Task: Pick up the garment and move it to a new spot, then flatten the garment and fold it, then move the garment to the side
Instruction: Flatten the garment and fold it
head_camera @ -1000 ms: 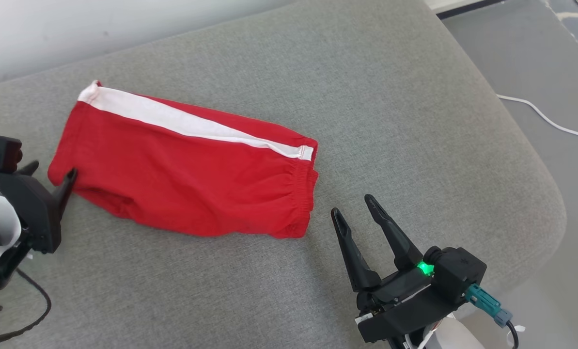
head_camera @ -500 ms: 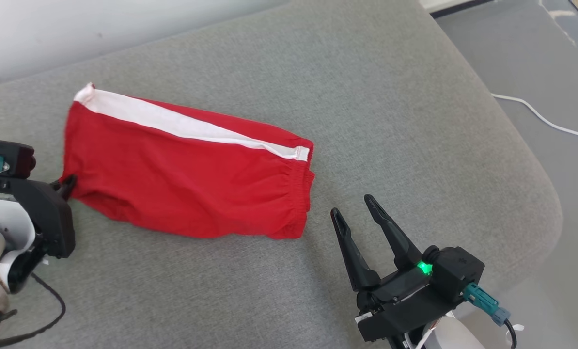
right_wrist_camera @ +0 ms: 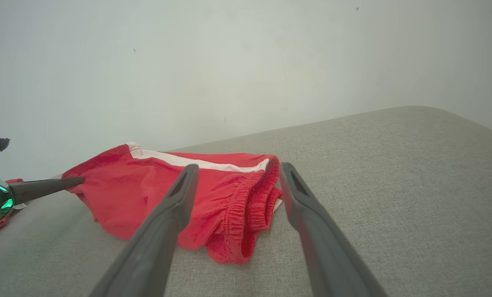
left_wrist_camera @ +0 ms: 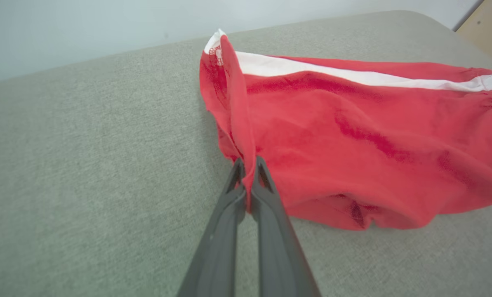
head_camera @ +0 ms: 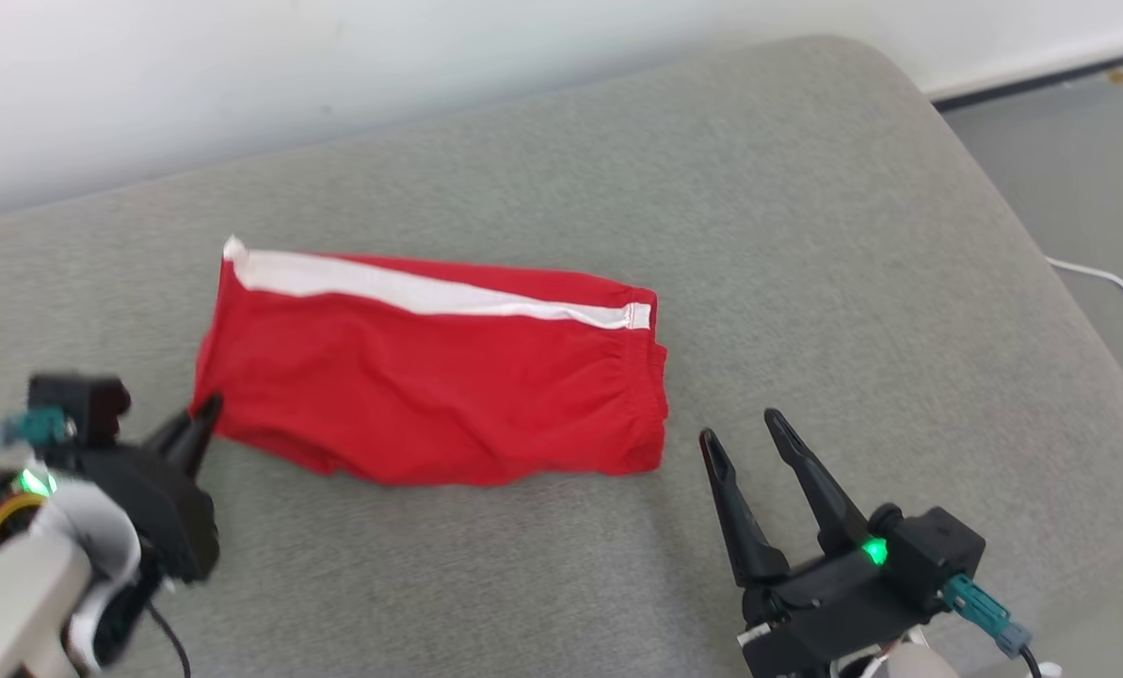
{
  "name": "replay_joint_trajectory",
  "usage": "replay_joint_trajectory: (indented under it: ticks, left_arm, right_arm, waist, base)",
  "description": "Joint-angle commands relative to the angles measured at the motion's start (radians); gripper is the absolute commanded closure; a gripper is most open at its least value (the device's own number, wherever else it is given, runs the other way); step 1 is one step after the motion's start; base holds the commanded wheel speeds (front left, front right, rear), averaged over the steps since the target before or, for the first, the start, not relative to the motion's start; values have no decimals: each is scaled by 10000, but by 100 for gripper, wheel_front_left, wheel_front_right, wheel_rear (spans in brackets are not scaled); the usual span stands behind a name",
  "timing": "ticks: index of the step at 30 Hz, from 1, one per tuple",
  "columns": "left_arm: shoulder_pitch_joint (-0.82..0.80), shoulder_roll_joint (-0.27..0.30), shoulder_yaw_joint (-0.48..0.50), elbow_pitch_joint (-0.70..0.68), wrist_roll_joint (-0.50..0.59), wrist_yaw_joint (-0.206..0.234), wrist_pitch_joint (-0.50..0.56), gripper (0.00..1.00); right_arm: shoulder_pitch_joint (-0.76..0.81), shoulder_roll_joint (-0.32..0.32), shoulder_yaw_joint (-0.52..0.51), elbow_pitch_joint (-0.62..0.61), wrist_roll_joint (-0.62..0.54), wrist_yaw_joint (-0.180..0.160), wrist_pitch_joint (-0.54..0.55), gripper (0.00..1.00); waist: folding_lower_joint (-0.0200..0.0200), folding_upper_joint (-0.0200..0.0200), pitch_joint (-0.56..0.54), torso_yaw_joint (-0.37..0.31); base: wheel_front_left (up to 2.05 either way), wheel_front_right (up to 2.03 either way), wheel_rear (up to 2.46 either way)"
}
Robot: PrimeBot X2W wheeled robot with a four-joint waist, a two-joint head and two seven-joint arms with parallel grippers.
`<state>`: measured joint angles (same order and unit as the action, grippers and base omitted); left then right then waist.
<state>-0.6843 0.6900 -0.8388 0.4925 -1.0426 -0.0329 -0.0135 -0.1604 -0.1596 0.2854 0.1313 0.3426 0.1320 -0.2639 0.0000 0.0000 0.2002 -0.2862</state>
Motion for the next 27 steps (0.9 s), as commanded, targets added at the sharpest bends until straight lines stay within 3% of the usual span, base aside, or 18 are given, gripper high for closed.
replay_joint_trajectory:
  ticks: [1,9,13,14,15,23,27]
  left_arm:
    - [429,79,61,-261,-90,193,-184,100]
    - [2432,-103,168,-1861,-668,1178,-994,100]
    - [2969,-262,166,-2028,-750,1362,-1402,100]
    - [3021,-332,202,-1990,-697,1417,-1574,66]
    - [3078,-371,178,-1943,-563,1478,-1721,0]
    - [3306,-964,793,-1695,150,1766,-2494,0]
    - [3679,-1484,2379,-2114,1371,1982,-2524,0]
  right_arm:
    - [218,-23,-63,2,-2,-26,-6,0]
    - [859,-29,-690,45,33,-24,-6,0]
    - [1097,-26,-929,62,-46,-24,-6,0]
    - [1129,-34,-957,75,-73,-26,-6,0]
    - [1149,-38,-970,90,-98,-24,-6,0]
    - [1048,-87,-1034,195,-144,-24,-6,0]
    - [1108,-11,-1264,179,-170,-24,-4,0]
  waist:
    - [0,0,-366,411]
    - [0,0,-666,869]
    - [0,0,-716,1058]
    - [0,0,-738,1093]
    - [0,0,-762,1116]
    - [0,0,-965,1287]
    - [0,0,-1059,1482]
  base:
    - [0,0,0]
    - [0,0,0]
    - [0,0,0]
    - [0,0,0]
    - [0,0,0]
    - [0,0,0]
    - [0,0,0]
